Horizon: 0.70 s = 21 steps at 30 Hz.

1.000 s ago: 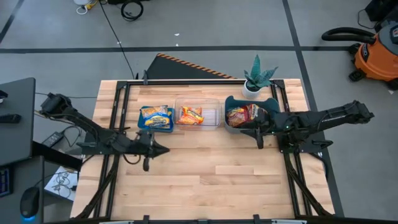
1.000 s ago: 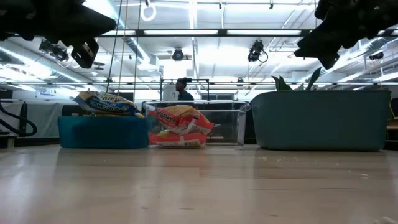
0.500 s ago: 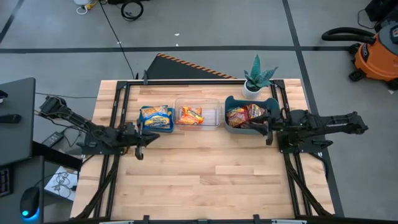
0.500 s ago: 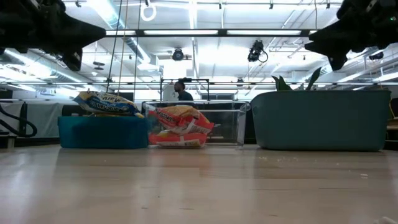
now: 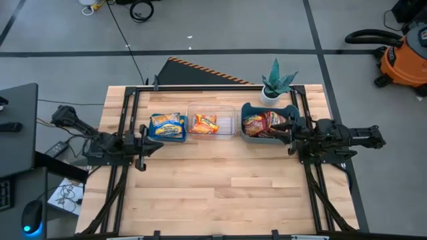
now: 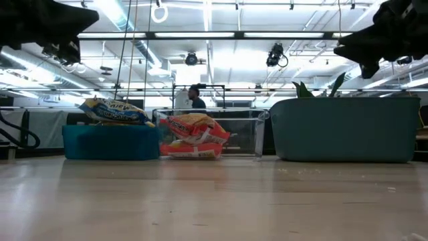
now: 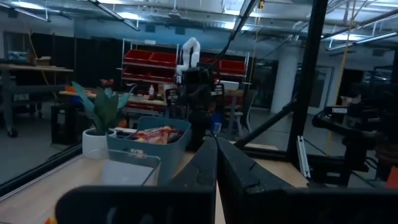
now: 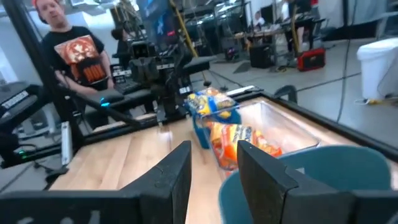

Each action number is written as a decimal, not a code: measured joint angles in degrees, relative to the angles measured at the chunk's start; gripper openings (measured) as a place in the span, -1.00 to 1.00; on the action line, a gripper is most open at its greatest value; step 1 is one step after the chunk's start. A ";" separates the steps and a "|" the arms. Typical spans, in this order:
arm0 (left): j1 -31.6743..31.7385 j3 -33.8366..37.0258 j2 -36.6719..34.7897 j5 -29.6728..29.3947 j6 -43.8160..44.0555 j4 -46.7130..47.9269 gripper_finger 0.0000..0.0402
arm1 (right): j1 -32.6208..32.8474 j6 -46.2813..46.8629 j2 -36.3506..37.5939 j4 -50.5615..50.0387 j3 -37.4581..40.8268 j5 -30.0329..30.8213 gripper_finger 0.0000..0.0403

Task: Sort Maruchan noodles
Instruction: Return to Home Position

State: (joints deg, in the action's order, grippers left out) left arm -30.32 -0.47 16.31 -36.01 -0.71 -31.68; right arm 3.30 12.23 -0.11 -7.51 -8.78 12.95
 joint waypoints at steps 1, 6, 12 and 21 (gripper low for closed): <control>-0.11 0.00 -1.52 0.01 0.00 1.53 -0.97 | 0.00 -0.43 -0.03 0.46 0.02 0.75 -0.33; -0.12 0.00 -10.55 4.70 -1.49 7.74 -0.98 | -0.01 5.31 -0.10 3.36 0.00 4.00 -0.33; -0.17 0.00 -16.06 12.79 -2.99 13.43 -0.98 | 0.01 7.26 -0.17 3.66 0.00 3.63 -0.33; -0.12 0.00 -15.25 15.63 1.16 15.15 -0.87 | -0.01 7.15 -0.50 4.11 -0.02 3.52 -0.33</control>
State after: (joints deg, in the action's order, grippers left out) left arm -30.44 -0.47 1.06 -20.38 0.45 -16.54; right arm 3.29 19.38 -0.61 -3.40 -8.80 16.47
